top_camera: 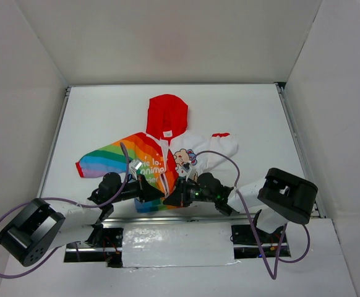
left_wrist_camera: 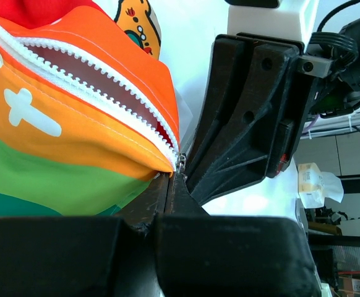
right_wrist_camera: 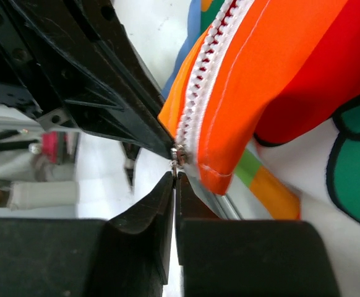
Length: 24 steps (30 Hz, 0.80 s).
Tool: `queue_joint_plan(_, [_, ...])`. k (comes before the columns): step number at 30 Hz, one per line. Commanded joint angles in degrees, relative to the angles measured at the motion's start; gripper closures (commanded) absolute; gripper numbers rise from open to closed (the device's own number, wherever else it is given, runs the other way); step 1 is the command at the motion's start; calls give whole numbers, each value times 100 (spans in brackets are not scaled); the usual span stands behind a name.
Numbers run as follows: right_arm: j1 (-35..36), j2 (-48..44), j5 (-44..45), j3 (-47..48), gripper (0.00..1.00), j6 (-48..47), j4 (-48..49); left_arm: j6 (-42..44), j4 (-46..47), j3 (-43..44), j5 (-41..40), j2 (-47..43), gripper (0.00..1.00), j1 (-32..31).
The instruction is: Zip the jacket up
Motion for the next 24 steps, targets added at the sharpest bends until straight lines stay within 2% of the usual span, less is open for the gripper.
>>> queue_joint_plan(1, [43, -135, 210, 188, 97, 43, 185, 123, 288, -329, 98, -81, 100, -29])
queue_joint_plan(8, [43, -241, 324, 171, 100, 219, 44, 132, 270, -312, 80, -46, 100, -38])
queue_joint_plan(14, [43, -513, 605, 311, 100, 640, -808, 158, 253, -321, 71, -90, 100, -38])
queue_joint_plan(24, [26, -803, 781, 821, 100, 1968, -2311, 149, 384, -329, 142, -46, 100, -82])
